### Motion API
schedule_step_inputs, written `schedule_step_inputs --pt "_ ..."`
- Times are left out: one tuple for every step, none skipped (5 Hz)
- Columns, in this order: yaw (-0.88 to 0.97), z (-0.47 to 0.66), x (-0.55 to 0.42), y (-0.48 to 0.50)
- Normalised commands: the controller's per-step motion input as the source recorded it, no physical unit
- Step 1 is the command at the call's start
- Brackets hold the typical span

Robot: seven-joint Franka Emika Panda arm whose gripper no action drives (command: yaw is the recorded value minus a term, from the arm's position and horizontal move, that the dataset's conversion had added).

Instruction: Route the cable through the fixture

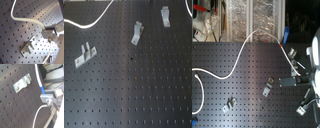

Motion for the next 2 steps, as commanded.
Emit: schedule_step_inputs --pt "0.00 0.00 0.004 -0.020" --pt "0.00 0.24 -0.004 -0.005"
